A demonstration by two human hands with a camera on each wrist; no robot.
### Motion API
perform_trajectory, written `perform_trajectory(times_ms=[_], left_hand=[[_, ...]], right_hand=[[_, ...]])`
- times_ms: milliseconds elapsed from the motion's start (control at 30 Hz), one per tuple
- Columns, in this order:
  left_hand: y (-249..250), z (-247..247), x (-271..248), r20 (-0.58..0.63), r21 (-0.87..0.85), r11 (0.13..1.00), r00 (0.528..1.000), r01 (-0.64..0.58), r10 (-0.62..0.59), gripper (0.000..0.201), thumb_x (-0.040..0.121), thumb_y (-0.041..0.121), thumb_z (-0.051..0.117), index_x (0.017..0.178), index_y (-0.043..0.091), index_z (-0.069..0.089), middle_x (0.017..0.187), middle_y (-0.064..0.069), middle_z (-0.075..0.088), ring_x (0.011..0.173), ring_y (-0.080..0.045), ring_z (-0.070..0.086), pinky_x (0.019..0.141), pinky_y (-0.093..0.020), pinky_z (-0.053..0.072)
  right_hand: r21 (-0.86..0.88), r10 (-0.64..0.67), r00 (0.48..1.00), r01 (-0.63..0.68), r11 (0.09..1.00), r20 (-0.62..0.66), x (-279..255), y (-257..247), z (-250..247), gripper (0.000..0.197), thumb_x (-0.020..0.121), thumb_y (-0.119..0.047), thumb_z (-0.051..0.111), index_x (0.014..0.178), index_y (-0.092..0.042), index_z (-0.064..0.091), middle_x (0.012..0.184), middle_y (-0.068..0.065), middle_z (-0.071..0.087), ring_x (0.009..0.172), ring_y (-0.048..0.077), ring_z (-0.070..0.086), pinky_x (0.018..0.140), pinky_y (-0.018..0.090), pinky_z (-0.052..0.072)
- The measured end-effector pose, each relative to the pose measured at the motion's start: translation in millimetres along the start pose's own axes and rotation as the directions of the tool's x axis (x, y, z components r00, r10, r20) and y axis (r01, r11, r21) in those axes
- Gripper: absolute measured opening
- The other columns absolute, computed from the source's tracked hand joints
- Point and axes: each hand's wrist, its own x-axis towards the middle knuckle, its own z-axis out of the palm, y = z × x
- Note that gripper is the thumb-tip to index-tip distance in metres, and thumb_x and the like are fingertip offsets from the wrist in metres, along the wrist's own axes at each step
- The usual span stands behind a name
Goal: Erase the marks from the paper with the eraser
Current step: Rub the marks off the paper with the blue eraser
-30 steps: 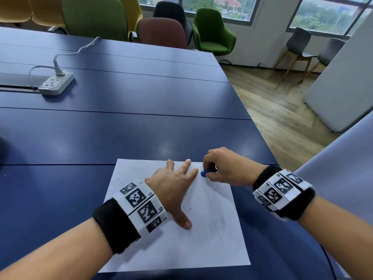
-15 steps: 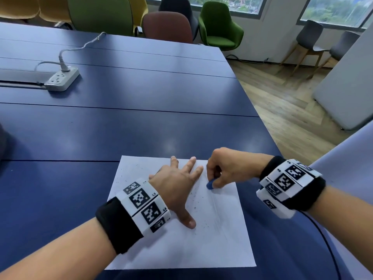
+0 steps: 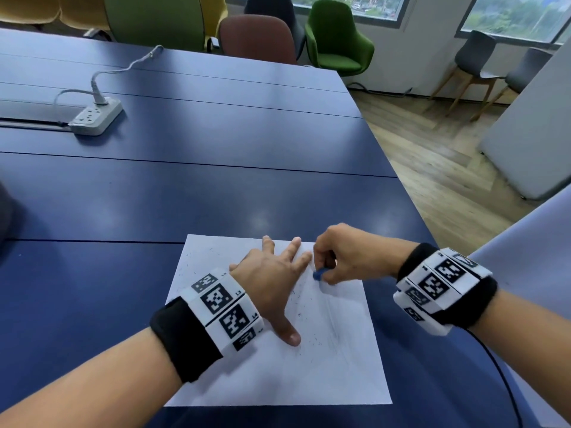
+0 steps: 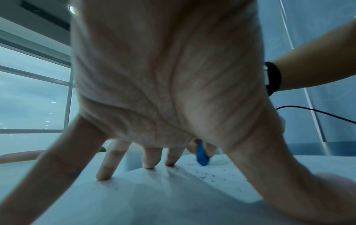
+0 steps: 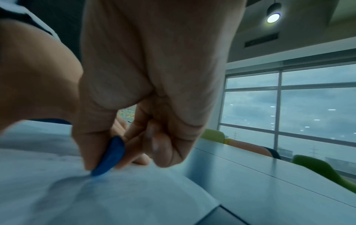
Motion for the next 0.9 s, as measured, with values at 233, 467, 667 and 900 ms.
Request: perform_trajectory(times_ms=[233, 467, 667, 900], left_hand=[[-2.1, 2.5, 1.7, -0.004, 0.004, 1.0, 1.0, -0.007, 0.007, 0.142, 0.048, 0.07, 0.083, 0.153, 0.032, -0.005, 0.162, 0.009, -0.012, 0.146, -0.042, 0.004, 0.096, -0.059, 0.044], [-0.2, 0.4, 1.1, 0.0, 0.022, 1.0, 1.0, -0.006, 0.006, 0.143, 0.049, 0.07, 0.082, 0.154, 0.033, -0.007, 0.163, 0.005, -0.012, 0.146, -0.044, 0.003, 0.098, -0.058, 0.043], [1.1, -0.9, 0.3, 0.009, 0.036, 0.999, 1.0, 0.01, -0.01, 0.142, 0.05, 0.069, 0.083, 0.154, 0.03, -0.006, 0.163, 0.007, -0.013, 0.146, -0.043, 0.001, 0.1, -0.058, 0.042], [1.5, -2.0, -1.3, -0.002, 0.072, 0.997, 1.0, 0.001, -0.001, 0.141, 0.052, 0.071, 0.081, 0.155, 0.027, -0.005, 0.163, 0.004, -0.011, 0.146, -0.044, 0.005, 0.103, -0.054, 0.042]], right_hand=[[0.036, -0.022, 0.997, 0.024, 0.999, -0.074, -2.2, 1.6, 1.4, 0.02, 0.077, -0.015, 0.075, 0.065, -0.015, 0.059, 0.068, 0.003, 0.062, 0.054, 0.013, 0.048, 0.053, 0.028, 0.043], [-0.034, -0.077, 0.995, 0.079, 0.996, 0.062, -14.7, -6.1, 9.3, 0.026, 0.074, -0.018, 0.077, 0.061, -0.027, 0.057, 0.068, -0.005, 0.063, 0.061, 0.014, 0.056, 0.061, 0.035, 0.052], [0.022, -0.114, 0.977, 0.112, 0.993, 0.178, -33.9, -15.1, 21.2, 0.028, 0.074, -0.014, 0.076, 0.061, -0.027, 0.055, 0.074, -0.002, 0.064, 0.062, 0.013, 0.055, 0.06, 0.03, 0.05], [0.126, -0.032, 0.999, 0.027, 0.992, 0.032, -30.2, -5.8, 17.7, 0.012, 0.073, -0.01, 0.076, 0.069, -0.015, 0.065, 0.07, -0.008, 0.067, 0.059, 0.006, 0.056, 0.061, 0.029, 0.051]])
